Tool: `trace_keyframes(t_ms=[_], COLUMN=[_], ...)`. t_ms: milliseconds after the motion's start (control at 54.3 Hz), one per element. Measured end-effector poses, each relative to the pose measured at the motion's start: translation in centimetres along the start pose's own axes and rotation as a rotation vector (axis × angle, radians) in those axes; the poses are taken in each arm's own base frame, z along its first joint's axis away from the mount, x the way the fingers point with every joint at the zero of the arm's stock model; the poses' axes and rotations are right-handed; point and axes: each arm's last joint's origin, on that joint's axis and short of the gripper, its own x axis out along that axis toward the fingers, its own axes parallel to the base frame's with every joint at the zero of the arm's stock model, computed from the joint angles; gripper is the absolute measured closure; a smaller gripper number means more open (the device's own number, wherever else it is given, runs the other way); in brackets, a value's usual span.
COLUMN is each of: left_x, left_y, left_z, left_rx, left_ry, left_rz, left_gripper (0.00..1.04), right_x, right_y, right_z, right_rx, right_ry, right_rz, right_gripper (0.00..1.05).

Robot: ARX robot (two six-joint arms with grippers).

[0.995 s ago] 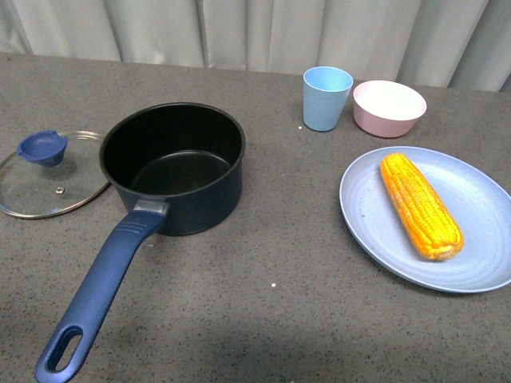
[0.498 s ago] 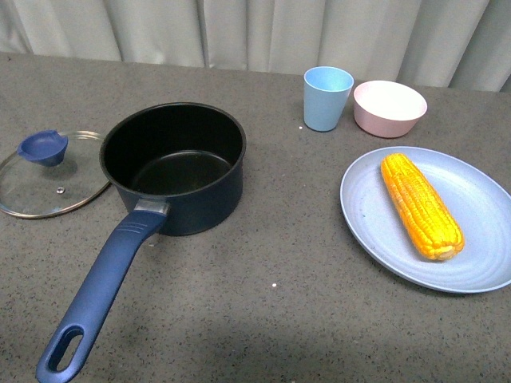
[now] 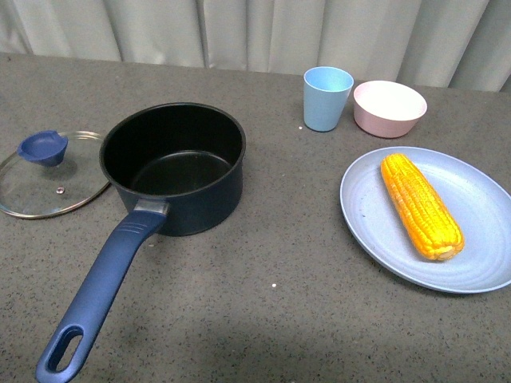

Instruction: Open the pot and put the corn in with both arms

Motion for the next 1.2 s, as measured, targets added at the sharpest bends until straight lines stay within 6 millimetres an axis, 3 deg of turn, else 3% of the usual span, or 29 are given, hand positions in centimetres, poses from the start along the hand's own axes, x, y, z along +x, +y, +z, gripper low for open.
trace_keyframes(t_ms=[258, 553, 792, 995, 1087, 1198], left_x=[-0.7, -0.8, -0.8, -0.8, -0.8, -0.8], left_y=[0.0, 0.0, 0.0, 0.0, 0.0, 0.0], left_z=[-0.1, -0.1, -0.1, -0.1, -0.1, -0.1], left_rx=[0.0, 0.0, 0.001, 0.002, 0.003, 0.003], left_ry=[-0.011, -0.012, -0.012, -0.012, -0.013, -0.013], left_rz=[0.0, 0.0, 0.0, 0.0, 0.001, 0.0], left_gripper=[1.0, 0.53, 0.05, 0.06, 0.06, 0.06], right_x=[0.0, 0.0, 0.0, 0.0, 0.6, 2.8], right_y=[0.0, 0.0, 0.0, 0.0, -0.1, -0.6], right_z=[0.0, 0.0, 0.0, -0.1, -0.3, -0.5], right_rx=[0.0, 0.0, 0.0, 0.002, -0.008, 0.015], right_ry=[0.0, 0.0, 0.0, 0.013, 0.256, 0.366], right_rz=[0.0, 0.0, 0.0, -0.02, -0.274, -0.257], right_gripper=[0.09, 0.09, 0.09, 0.09, 0.09, 0.09])
